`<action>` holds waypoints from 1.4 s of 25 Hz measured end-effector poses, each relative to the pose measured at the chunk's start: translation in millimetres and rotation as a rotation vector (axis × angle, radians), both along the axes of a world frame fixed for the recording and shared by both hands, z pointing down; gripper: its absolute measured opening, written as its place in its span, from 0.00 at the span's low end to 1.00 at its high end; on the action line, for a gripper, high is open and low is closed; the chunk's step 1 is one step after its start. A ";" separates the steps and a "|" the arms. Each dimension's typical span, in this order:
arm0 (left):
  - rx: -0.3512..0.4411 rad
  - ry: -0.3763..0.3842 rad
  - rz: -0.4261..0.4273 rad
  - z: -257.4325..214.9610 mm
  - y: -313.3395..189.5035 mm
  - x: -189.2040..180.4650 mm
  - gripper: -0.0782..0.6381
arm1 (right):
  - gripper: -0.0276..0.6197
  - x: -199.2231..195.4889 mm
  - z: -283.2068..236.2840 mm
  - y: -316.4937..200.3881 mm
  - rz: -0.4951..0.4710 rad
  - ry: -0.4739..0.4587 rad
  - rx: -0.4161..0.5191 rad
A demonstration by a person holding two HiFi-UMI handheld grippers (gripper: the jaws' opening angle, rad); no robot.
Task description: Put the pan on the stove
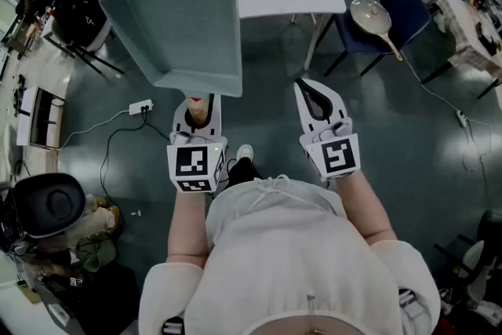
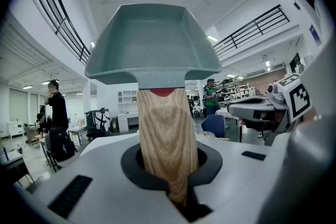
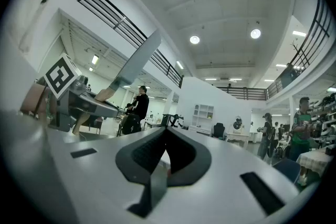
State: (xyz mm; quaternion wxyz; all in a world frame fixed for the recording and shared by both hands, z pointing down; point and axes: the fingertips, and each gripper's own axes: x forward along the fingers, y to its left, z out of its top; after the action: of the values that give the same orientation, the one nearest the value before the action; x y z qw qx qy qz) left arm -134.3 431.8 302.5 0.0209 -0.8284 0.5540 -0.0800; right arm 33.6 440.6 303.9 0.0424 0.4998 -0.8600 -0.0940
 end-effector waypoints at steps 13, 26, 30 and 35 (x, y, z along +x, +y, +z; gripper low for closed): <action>-0.013 0.039 -0.002 -3.7 -7.4 2.8 0.17 | 0.04 18.9 -5.1 -9.9 0.030 -0.054 0.019; -0.029 -0.013 0.027 16.2 -102.1 -4.6 0.17 | 0.05 11.4 15.0 -103.0 0.065 -0.065 0.001; -0.031 -0.021 0.054 19.6 -164.0 -10.9 0.17 | 0.05 1.3 15.8 -160.0 0.082 -0.044 0.001; -0.045 -0.014 0.094 20.1 -254.1 -24.6 0.17 | 0.05 -12.5 12.1 -248.2 0.127 -0.048 -0.016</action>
State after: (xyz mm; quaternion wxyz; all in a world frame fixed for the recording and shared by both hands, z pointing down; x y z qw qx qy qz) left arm -159.0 177.7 322.5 0.0099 -0.8533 0.5122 -0.0974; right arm 21.1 192.4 316.0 0.0317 0.5552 -0.8280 -0.0721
